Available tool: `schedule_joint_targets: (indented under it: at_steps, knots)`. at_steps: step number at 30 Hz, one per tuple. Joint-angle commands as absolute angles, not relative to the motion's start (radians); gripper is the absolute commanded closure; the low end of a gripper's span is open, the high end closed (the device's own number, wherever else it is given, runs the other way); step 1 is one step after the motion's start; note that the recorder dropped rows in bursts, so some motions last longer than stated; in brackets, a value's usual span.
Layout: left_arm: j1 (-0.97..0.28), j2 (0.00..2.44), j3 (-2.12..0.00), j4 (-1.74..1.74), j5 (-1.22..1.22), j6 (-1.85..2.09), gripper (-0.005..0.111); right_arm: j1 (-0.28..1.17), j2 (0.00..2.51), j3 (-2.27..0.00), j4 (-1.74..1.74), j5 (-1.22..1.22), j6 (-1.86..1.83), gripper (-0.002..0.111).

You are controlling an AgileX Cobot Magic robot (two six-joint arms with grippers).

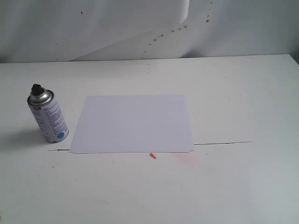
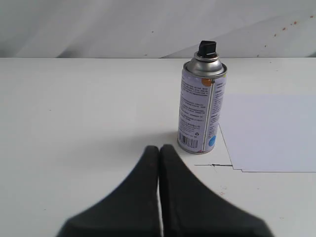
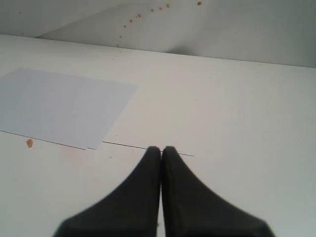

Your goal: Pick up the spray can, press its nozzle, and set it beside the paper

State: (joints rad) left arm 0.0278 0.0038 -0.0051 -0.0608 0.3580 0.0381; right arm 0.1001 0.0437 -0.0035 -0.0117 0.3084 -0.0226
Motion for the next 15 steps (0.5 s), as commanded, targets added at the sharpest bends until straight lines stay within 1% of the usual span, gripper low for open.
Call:
schedule_joint_targets:
  at_steps: [1, 9, 12, 15]
  knots:
    - [0.03, 0.0, 0.0, -0.065, 0.347, 0.035, 0.107, 0.105, 0.037, 0.0, -0.006, 0.307, -0.024, 0.108]
    - [0.03, 0.0, 0.0, -0.059, 0.347, 0.041, 0.107, 0.105, 0.037, 0.0, -0.006, 0.307, -0.024, 0.108]
    - [0.03, 0.0, 0.0, 0.03, 0.322, 0.057, 0.107, 0.105, 0.037, 0.0, -0.006, 0.307, -0.024, 0.108]
    - [0.03, 0.0, 0.0, 0.048, 0.279, 0.057, 0.107, 0.105, 0.037, 0.0, -0.006, 0.307, -0.024, 0.108]
